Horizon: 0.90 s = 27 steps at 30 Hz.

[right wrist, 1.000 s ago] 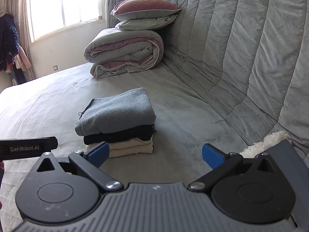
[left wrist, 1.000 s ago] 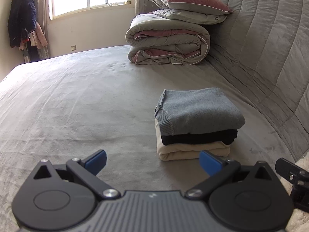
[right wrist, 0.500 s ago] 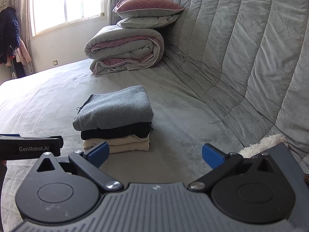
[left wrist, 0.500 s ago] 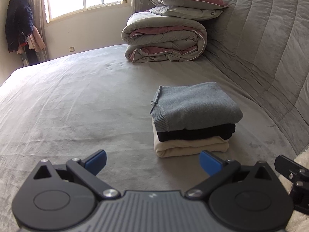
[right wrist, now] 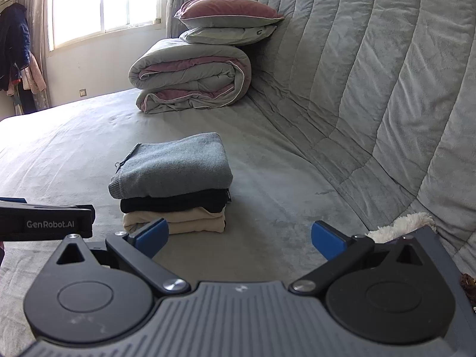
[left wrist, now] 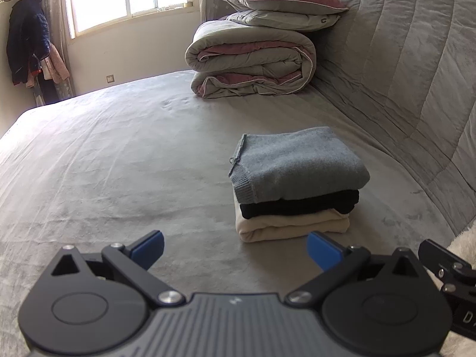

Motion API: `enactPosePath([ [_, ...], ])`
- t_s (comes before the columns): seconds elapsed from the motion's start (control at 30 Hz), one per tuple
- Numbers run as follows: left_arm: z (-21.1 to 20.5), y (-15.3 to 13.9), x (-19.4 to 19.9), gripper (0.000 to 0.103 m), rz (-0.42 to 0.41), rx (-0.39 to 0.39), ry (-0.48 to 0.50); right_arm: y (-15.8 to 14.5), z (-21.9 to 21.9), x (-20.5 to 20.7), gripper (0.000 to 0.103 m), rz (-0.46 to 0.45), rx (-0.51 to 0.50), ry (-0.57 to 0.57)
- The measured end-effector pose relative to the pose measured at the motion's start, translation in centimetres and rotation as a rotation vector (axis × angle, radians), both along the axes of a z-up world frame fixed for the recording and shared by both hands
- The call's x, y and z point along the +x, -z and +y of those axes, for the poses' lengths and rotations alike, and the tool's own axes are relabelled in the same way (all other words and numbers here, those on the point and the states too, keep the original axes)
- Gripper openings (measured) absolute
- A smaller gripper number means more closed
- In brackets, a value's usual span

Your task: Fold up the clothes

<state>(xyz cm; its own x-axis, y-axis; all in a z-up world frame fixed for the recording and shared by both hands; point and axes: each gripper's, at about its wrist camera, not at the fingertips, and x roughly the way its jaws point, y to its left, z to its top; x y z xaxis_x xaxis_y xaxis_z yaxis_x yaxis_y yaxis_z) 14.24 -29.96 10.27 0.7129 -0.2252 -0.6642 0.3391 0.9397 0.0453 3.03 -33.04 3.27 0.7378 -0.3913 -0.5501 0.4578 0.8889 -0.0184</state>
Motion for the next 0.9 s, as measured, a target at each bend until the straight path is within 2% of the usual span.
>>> enactPosePath([
  [0.9, -0.33, -0.09, -0.12, 0.102, 0.001, 0.015, 0.009, 0.21, 0.16, 0.1, 0.103, 0.003, -0.008, -0.01],
])
